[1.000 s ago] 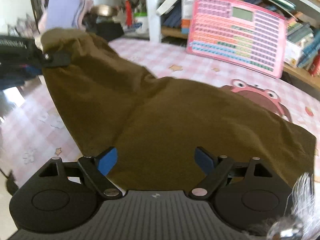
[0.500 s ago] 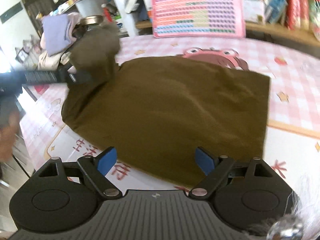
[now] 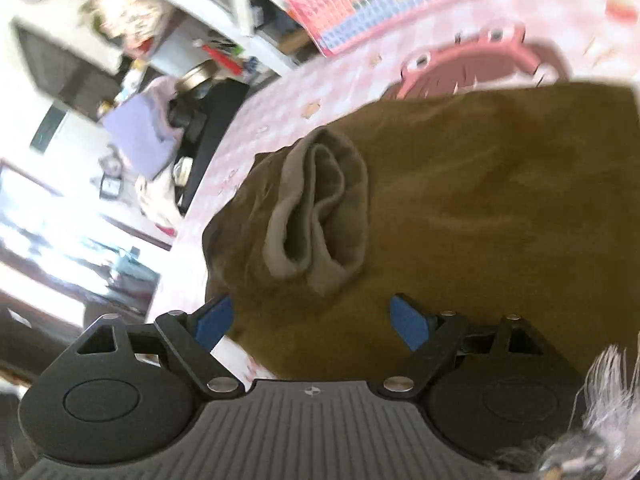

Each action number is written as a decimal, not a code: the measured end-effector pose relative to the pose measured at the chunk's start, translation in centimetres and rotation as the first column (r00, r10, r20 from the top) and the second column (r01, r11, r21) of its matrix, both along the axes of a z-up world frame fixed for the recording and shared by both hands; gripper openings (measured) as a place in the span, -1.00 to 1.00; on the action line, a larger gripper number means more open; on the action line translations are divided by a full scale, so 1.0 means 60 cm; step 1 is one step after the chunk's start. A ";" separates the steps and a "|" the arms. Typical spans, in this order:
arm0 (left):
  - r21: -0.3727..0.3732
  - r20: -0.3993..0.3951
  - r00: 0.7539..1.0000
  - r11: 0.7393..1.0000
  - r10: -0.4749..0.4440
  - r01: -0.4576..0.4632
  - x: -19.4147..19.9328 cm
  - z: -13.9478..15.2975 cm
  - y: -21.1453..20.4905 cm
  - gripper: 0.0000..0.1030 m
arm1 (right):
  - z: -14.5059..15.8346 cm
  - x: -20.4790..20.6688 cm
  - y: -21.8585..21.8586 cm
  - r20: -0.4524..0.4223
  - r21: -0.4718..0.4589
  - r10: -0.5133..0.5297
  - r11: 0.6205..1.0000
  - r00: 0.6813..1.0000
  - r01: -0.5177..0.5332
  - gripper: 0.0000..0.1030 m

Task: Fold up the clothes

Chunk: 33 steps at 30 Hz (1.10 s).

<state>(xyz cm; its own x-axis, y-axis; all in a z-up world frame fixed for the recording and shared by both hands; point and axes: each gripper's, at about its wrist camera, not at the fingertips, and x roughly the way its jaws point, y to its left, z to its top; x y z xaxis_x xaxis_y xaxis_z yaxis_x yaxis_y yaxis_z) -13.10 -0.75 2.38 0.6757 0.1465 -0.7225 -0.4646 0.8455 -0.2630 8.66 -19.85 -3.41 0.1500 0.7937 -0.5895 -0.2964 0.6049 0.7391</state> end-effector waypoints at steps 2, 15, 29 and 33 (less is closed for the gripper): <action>0.000 0.016 0.999 0.999 0.037 -0.037 -0.022 0.007 0.001 0.35 | -0.013 0.022 0.022 -0.085 0.013 -0.053 0.998 0.995 0.054 0.62; -0.027 0.071 0.989 0.992 0.126 -0.125 -0.061 0.019 0.026 0.35 | -0.069 0.051 0.024 -0.369 0.124 -0.138 0.973 0.919 0.196 -0.56; -0.003 0.052 0.998 1.000 -0.022 0.022 0.020 0.003 -0.026 0.40 | 0.032 -0.022 -0.080 0.001 0.026 -0.083 0.996 0.997 0.083 -0.03; 0.021 0.013 0.998 0.998 -0.059 0.058 0.044 0.000 -0.051 0.43 | 0.049 -0.071 -0.126 0.139 -0.115 -0.077 0.989 0.987 0.093 0.00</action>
